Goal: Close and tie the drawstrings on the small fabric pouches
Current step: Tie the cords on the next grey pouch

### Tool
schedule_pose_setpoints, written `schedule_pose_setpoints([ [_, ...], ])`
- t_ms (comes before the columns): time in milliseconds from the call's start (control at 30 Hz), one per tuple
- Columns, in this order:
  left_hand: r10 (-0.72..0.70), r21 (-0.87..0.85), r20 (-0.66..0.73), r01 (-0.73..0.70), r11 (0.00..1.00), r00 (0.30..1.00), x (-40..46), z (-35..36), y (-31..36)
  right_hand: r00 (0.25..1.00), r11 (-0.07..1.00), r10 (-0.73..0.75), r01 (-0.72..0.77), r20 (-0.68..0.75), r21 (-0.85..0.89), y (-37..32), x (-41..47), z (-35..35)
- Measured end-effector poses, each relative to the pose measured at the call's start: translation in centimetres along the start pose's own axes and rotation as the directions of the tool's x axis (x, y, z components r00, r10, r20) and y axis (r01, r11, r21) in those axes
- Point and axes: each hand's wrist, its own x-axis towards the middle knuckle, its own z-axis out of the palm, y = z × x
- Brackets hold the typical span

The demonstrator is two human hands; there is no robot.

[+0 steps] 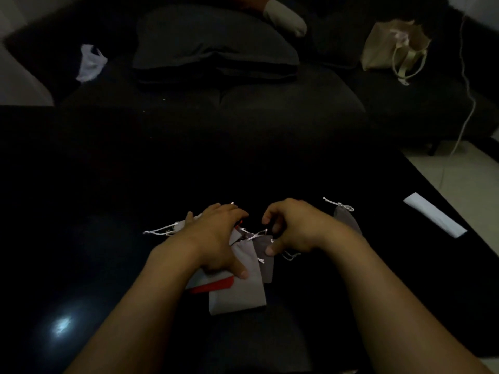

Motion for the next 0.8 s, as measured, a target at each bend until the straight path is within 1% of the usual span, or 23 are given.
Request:
schedule_pose_setpoints([
  [67, -0.022, -0.027, -0.035, 0.021, 0.999, 0.999, -0.1, -0.1, -0.4, 1.0, 0.995, 0.02, -0.02, -0.002, 0.1, -0.1, 0.4, 0.3],
  [100, -0.034, -0.04, -0.048, 0.032, 0.999, 0.998, -0.1, -0.2, -0.5, 1.0, 0.994, 0.012, -0.01, -0.017, 0.112, 0.1, 0.4, 0.3],
  [167, -0.066, -0.053, -0.07, 0.063, 0.997, 0.995, -0.3, -0.3, -1.1, 0.994, 0.993, -0.015, 0.028, -0.11, 0.111, 0.2, 0.7, 0.1],
  [233, -0.081, -0.076, -0.093, 0.074, 0.994, 0.992, -0.4, -0.5, -1.4, 0.974, 0.989, -0.022, 0.054, -0.226, 0.138, 0.6, 0.8, -0.2],
  [267, -0.091, -0.105, -0.101, 0.08, 0.991, 0.991, -0.5, -0.6, -1.6, 0.965, 0.985, -0.02, 0.064, -0.26, 0.16, 0.7, 0.9, -0.4],
  [333, -0.109, -0.157, -0.097, 0.093, 0.983, 0.989, -0.6, -0.9, -1.7, 0.962, 0.972, -0.026, 0.087, -0.27, 0.219, 0.9, 0.8, -0.7],
  [400, -0.121, -0.173, -0.094, 0.104, 0.979, 0.988, -0.5, -1.1, -1.8, 0.953, 0.937, -0.026, 0.129, -0.301, 0.326, 0.8, 0.7, -0.9],
  [433, -0.124, -0.176, -0.096, 0.106, 0.979, 0.988, -0.4, -1.2, -1.8, 0.942, 0.9, -0.01, 0.155, -0.335, 0.408, 0.8, 0.6, -1.1],
  [500, -0.147, -0.173, -0.092, 0.13, 0.976, 0.985, -0.5, -1.3, -1.9, 0.928, 0.771, 0.057, 0.193, -0.367, 0.607, 0.6, 0.3, -1.7],
  [567, -0.166, -0.122, -0.098, 0.153, 0.981, 0.981, -0.4, -1.3, -2.1, 0.935, 0.629, 0.112, 0.197, -0.338, 0.752, 0.0, -0.2, -2.4],
  [600, -0.157, -0.103, -0.126, 0.144, 0.984, 0.98, -0.4, -1.4, -2.1, 0.939, 0.568, 0.123, 0.2, -0.322, 0.798, -0.3, -0.6, -2.7],
  [633, -0.139, -0.151, -0.179, 0.113, 0.982, 0.974, -0.3, -1.5, -2.0, 0.939, 0.52, 0.119, 0.218, -0.323, 0.826, -0.7, -0.8, -2.9],
  [667, -0.123, -0.298, -0.246, 0.045, 0.953, 0.961, -0.4, -1.8, -1.7, 0.937, 0.473, 0.111, 0.242, -0.33, 0.847, -1.1, -1.2, -3.1],
  [700, -0.129, -0.518, -0.293, -0.044, 0.854, 0.947, -0.5, -2.2, -1.4, 0.936, 0.421, 0.102, 0.268, -0.338, 0.867, -1.5, -1.4, -3.2],
  [733, -0.142, -0.724, -0.309, -0.135, 0.677, 0.941, -0.8, -2.8, -0.6, 0.936, 0.357, 0.096, 0.285, -0.338, 0.89, -2.0, -1.7, -3.4],
  [767, -0.126, -0.858, -0.295, -0.204, 0.471, 0.947, -1.1, -3.3, 0.2, 0.937, 0.288, 0.094, 0.299, -0.337, 0.91, -2.3, -1.8, -3.4],
  [800, -0.104, -0.923, -0.27, -0.227, 0.31, 0.957, -1.3, -3.7, 1.0, 0.937, 0.224, 0.091, 0.312, -0.338, 0.924, -2.7, -2.0, -3.6],
])
